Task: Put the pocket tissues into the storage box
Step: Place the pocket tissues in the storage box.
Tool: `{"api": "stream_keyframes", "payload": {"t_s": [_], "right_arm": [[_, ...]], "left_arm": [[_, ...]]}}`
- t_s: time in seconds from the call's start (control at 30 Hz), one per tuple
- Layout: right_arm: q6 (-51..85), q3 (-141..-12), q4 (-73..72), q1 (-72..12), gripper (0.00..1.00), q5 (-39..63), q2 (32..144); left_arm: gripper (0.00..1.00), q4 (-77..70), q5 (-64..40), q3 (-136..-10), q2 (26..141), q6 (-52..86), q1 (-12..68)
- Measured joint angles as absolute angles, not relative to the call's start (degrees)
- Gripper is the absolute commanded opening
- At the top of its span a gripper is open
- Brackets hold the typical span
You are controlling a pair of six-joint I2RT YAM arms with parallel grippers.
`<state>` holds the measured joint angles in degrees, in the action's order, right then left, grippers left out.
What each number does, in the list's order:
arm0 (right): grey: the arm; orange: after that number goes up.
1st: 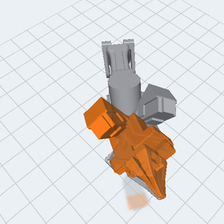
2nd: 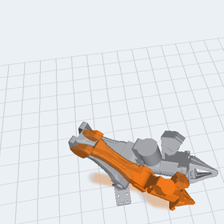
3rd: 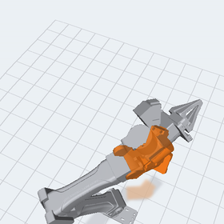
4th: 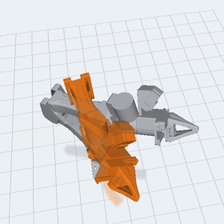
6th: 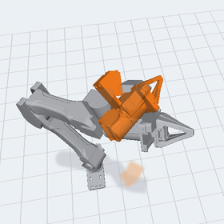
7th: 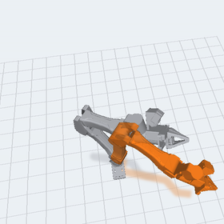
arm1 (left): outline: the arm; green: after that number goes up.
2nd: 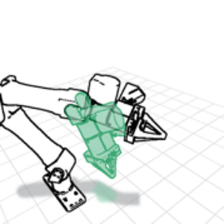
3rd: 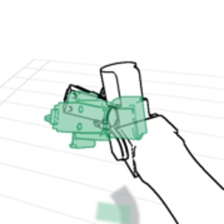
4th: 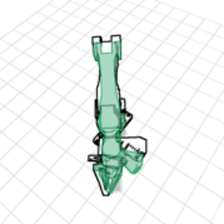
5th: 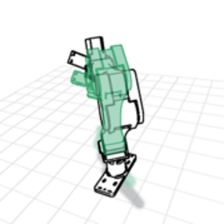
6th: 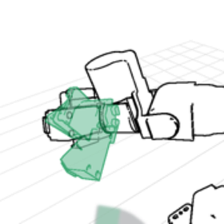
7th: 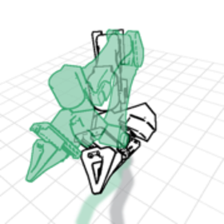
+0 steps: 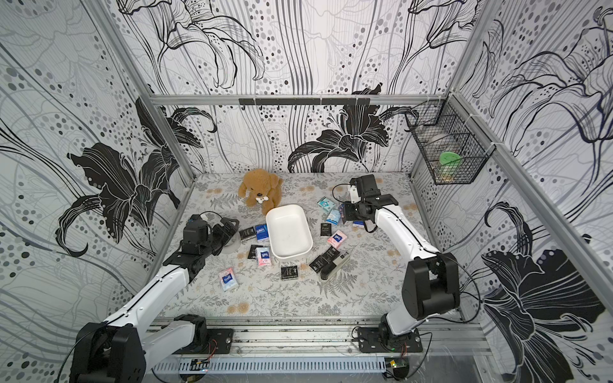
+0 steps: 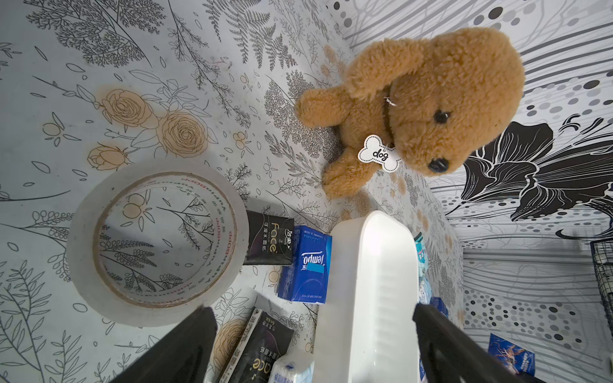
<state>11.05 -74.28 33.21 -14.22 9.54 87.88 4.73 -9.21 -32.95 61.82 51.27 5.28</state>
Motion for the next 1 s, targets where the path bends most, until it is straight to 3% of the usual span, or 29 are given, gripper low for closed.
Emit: {"api": "stream_keyframes", "payload": {"t_s": [0.33,0.73,1.0], "right_arm": [[22.8,-72.3,24.0,-24.3,0.05,16.6,85.8],[30.7,-83.9,18.5,-37.2,0.04,17.4,105.6],[35.8,-88.5,17.1,-38.9,0.04,17.4,114.0]], "left_arm": [[0.97,4.7,-10.3,-32.9,61.8,51.6,5.3],[0.97,8.1,-10.9,-32.9,60.7,50.0,5.3],[0.97,10.4,-12.6,-32.6,57.5,49.2,5.3]]}}
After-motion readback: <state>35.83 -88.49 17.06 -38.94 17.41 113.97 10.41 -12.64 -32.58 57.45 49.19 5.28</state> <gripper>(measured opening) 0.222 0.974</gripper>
